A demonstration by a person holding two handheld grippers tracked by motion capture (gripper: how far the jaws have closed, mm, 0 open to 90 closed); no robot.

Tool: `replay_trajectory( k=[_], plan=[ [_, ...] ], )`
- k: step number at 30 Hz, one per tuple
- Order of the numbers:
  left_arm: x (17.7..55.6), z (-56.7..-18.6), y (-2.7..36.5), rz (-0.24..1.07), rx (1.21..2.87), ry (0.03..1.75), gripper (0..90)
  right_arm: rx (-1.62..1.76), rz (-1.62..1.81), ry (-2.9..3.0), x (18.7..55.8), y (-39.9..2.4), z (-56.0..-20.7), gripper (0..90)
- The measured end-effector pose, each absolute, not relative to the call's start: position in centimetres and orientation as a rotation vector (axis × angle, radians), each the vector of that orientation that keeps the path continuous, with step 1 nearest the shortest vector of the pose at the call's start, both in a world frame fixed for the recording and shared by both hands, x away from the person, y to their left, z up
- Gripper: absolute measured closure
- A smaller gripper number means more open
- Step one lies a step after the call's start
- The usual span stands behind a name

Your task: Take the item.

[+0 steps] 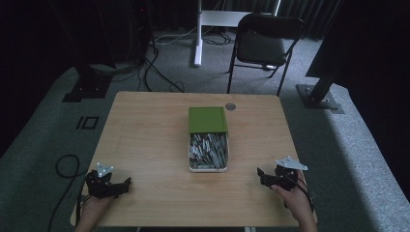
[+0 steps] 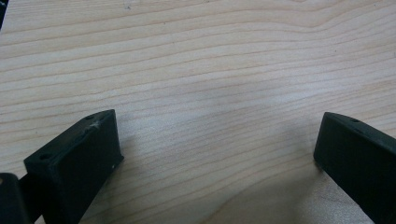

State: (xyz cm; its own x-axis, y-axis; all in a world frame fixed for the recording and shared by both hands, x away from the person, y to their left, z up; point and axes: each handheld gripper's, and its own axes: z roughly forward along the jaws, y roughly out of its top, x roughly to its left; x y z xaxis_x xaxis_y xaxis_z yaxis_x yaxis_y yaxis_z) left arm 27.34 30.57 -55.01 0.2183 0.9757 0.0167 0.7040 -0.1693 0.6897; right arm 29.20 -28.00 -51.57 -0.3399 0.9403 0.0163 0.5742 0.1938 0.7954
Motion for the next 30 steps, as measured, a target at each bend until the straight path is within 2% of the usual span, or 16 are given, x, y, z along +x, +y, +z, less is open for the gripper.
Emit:
replay_trajectory(
  k=[18, 20, 22, 23, 26, 27, 30],
  plan=[
    [27.3, -55.0, 30.6, 0.637, 1.943, 1.546, 1.3, 1.3, 1.122, 1.961, 29.6, -25.0, -47.5, 17.8],
    [27.3, -55.0, 30.6, 0.637, 1.943, 1.546, 1.3, 1.276, 1.125, 1.966, 29.6, -24.6, -47.0, 21.8],
    [27.3, -55.0, 30.6, 0.637, 1.943, 1.546, 1.3, 1.27, 1.125, 1.965, 29.7, -24.4, -46.8, 22.0],
    [27.3, -55.0, 30.6, 0.637, 1.943, 1.546, 1.3, 1.24, 1.131, 1.973, 29.7, -24.0, -46.5, 28.3],
    [27.3, -55.0, 30.6, 0.637, 1.943, 1.546, 1.3, 1.216, 1.129, 1.98, 29.8, -23.6, -46.1, 31.8],
    [27.3, -55.0, 30.6, 0.637, 1.943, 1.546, 1.3, 1.188, 1.137, 2.006, 29.8, -23.2, -45.7, 39.4],
    [27.3, -55.0, 30.6, 0.637, 1.943, 1.546, 1.3, 1.172, 1.153, 2.02, 29.9, -22.8, -45.4, 40.7]
  ],
)
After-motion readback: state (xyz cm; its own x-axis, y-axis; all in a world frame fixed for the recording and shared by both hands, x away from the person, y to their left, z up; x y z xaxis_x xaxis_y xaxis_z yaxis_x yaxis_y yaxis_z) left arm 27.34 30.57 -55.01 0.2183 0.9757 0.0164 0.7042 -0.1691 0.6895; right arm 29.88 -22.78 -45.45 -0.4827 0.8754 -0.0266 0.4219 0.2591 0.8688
